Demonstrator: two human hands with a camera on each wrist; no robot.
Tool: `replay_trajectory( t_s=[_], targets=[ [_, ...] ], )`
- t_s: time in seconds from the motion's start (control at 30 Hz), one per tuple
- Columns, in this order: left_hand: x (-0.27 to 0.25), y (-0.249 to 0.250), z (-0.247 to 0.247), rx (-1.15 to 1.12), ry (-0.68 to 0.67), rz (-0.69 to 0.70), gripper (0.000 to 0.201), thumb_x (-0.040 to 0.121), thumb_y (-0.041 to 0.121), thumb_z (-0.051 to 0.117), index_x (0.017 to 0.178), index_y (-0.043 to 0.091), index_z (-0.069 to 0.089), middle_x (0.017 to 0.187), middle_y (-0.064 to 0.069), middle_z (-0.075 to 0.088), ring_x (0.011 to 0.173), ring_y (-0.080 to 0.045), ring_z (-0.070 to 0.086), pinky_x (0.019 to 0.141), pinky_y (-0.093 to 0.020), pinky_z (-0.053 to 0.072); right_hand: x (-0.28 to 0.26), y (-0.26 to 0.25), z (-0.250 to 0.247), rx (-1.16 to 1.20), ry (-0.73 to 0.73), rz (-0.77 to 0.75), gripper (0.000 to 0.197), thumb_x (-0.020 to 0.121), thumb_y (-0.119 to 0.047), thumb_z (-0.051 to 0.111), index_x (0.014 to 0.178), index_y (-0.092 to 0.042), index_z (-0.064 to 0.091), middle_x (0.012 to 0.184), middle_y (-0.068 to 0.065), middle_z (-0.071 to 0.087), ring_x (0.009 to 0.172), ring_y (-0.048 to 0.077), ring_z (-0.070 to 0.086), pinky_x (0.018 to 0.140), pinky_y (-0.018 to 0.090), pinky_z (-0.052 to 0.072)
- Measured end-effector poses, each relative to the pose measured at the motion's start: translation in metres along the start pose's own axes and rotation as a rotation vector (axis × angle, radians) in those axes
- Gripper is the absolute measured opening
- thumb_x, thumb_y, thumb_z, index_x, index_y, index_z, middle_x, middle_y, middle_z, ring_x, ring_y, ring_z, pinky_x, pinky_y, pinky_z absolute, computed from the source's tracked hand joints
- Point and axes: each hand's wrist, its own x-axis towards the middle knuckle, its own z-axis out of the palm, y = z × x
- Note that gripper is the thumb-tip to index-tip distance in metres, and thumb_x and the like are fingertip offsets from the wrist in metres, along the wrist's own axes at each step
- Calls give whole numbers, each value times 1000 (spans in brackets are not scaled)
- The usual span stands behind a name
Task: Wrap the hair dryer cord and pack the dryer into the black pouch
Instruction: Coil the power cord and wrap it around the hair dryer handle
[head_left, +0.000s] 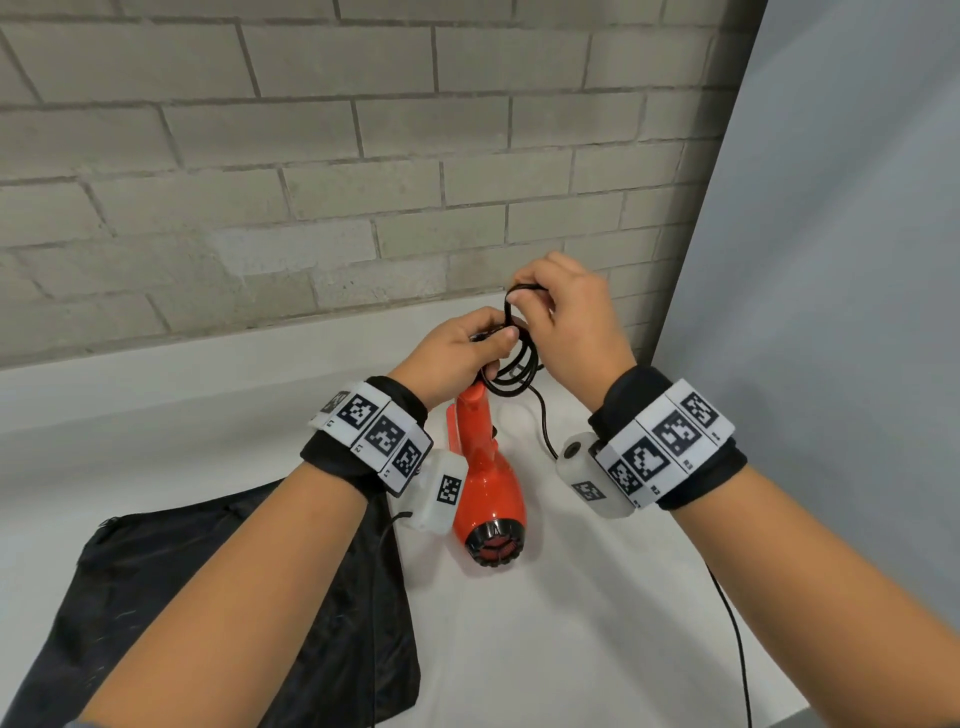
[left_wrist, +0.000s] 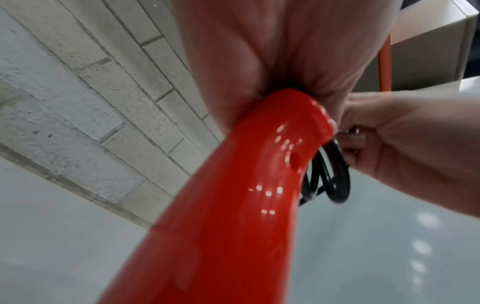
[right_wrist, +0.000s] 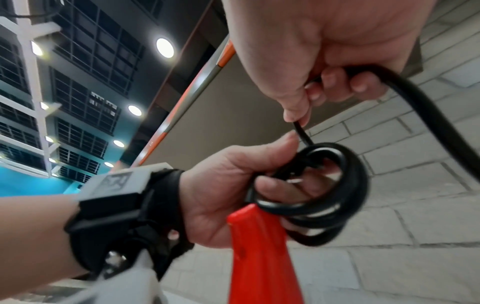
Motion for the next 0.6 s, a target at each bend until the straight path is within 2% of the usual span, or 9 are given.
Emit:
replay_trajectory(
  t_s=[0.07, 0.13, 0.2, 0.27, 0.37, 0.5, 0.6],
  targets=[
    [1, -2, 2, -30, 27, 22, 14, 92, 21, 48, 101, 17, 58, 70, 1, 52, 55, -9, 43, 47, -18, 33, -5, -6, -1, 35, 29, -11, 12, 85, -3, 52, 81, 0, 63, 79, 4, 51, 71, 12, 48, 63, 11, 37],
    [1, -4, 4, -74, 59, 51, 14, 93, 16, 46, 101, 18, 57, 69, 11, 55, 52, -4, 44, 46, -16, 33, -12, -7, -2, 75, 71, 11, 10, 85, -4, 53, 80, -1, 62, 76, 0, 52, 69, 5, 48, 63, 11, 38],
    [0, -7, 3, -130, 81, 87, 18, 93, 12, 46, 93, 26, 57, 74, 7, 54, 50, -1, 44, 48, -17, 34, -19, -4, -4, 108, 110, 28, 11, 85, -6, 54, 80, -2, 62, 72, -10, 48, 70, -5, 49, 63, 4, 36],
    [0, -10, 2, -185, 112, 111, 21, 92, 8, 46, 92, 26, 56, 75, 3, 53, 47, 1, 43, 48, -13, 35, -28, 2, -3, 119, 115, 21, 12, 86, -9, 52, 81, -4, 62, 72, -11, 48, 72, -10, 48, 65, 2, 35],
    [2, -12, 4, -219, 131, 118, 19, 92, 6, 45, 93, 22, 54, 74, 2, 50, 45, 1, 43, 45, -11, 35, -44, 10, 1, 142, 92, 39, 15, 87, -13, 49, 83, -5, 61, 72, -6, 50, 68, -5, 46, 63, 5, 35],
    [3, -14, 5, -218, 125, 104, 16, 95, 12, 40, 96, 21, 53, 75, 2, 45, 46, 1, 43, 45, -12, 34, -57, 21, 5, 119, 63, 111, 16, 87, -18, 47, 84, -7, 59, 65, -22, 46, 66, -2, 42, 61, 9, 30],
    [3, -16, 4, -201, 112, 114, 19, 96, 14, 37, 96, 23, 54, 75, 3, 47, 48, 1, 43, 50, -11, 35, -59, 27, 2, 143, 59, 140, 14, 89, -15, 50, 85, -5, 58, 61, -21, 45, 58, -3, 44, 56, 7, 32]
  ],
)
